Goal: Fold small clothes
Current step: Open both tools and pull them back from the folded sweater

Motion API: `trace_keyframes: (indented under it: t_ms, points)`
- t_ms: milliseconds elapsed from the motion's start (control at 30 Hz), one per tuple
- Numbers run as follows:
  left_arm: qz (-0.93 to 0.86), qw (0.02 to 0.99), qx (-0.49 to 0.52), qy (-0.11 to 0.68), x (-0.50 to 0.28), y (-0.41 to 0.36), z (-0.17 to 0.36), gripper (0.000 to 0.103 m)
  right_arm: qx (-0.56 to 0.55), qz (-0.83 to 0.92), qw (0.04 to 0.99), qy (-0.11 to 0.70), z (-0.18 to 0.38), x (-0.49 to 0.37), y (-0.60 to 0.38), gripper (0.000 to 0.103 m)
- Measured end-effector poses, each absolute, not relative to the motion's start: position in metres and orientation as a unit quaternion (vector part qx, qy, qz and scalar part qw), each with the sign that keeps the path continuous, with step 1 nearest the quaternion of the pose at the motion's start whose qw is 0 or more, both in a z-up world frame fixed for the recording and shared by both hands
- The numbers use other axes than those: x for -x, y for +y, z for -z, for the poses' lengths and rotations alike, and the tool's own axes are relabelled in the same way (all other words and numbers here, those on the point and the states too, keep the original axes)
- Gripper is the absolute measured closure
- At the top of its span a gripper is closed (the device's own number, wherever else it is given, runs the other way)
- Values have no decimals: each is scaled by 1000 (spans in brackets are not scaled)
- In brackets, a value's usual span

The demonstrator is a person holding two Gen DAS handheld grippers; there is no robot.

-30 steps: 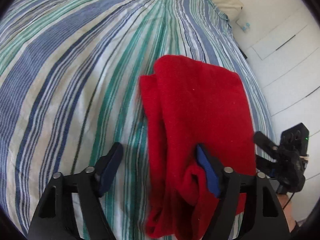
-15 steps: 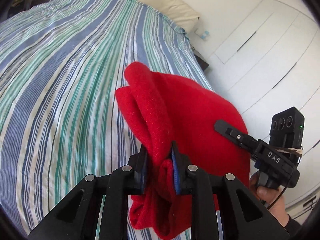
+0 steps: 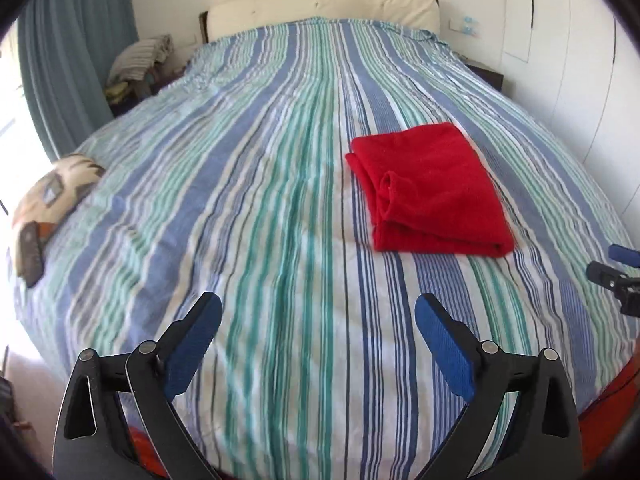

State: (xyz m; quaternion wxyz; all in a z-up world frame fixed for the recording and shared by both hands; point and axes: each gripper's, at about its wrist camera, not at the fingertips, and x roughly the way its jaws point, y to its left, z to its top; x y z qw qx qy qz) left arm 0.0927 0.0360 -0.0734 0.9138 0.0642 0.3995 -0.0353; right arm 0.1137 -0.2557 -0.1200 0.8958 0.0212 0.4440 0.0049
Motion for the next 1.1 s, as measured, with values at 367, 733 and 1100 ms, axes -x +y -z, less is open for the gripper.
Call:
trace_keyframes:
  t_ms: [367,733,1100]
  points:
    - [-4,912,-52,408,-41,23,24,1,-18,-15,887,462,63,-15,-231,1]
    - [-14,883,-107,457,-9,15,27,1,-4,-36,886,463,27,16,-183,1]
    - [22,873,-118,474,18,10,19,1,15,-44,882,468,4,27,-170,1]
